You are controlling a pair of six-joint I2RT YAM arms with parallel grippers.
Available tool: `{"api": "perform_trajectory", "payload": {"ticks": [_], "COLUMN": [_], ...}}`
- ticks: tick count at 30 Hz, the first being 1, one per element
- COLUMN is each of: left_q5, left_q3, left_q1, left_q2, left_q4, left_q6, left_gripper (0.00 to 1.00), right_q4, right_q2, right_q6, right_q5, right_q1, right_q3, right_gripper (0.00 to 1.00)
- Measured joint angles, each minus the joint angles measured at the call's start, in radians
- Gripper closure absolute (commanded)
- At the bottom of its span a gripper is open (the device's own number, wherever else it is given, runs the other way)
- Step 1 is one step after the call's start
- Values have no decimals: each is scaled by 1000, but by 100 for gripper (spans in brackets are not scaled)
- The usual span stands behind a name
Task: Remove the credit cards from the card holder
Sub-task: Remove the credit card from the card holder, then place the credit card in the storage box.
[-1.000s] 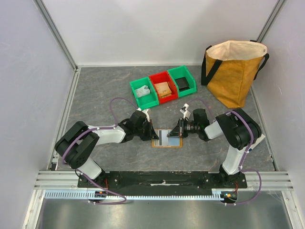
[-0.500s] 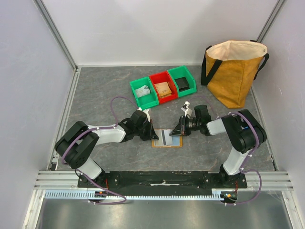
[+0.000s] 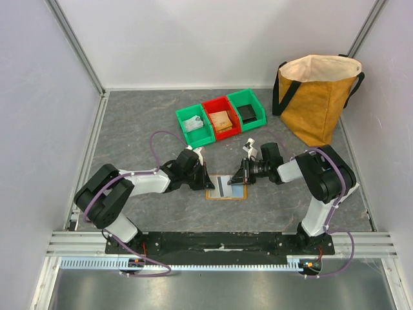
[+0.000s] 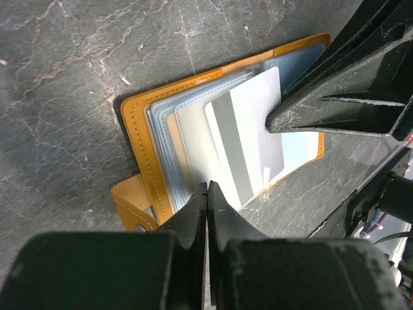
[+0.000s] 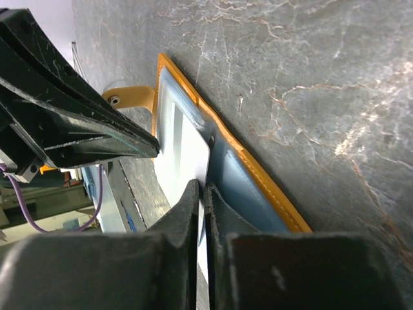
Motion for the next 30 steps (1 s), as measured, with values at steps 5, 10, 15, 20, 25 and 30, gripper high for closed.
{"api": "perform_trajectory", "payload": {"ticks": [5, 10, 15, 20, 25, 30], "left_q5": [0, 2, -1, -13, -23, 10], "left_q3": [-9, -20, -32, -56, -63, -56], "left_q1": [0, 1, 2, 3, 8, 27], "left_q2": [-3, -6, -20, -64, -134, -263], "left_q4": [14, 31, 33, -8, -53, -69], "left_q6": [0, -1, -1, -3, -38, -92], "left_gripper": [98, 98, 98, 73, 26, 9], "right_q4": [-6, -85, -225, -360, -492, -555], "right_q2": [1, -68, -196, -371, -565, -756], "right_q6": [-2, -34, -83, -146, -226, -327], "right_q5": [6, 37, 111, 238, 406, 604], "right_q1": [-1, -32, -61, -62, -12, 140], "right_q3": [0, -13, -27, -24, 0, 49], "right_gripper": [100, 100, 100, 100, 100, 100]}}
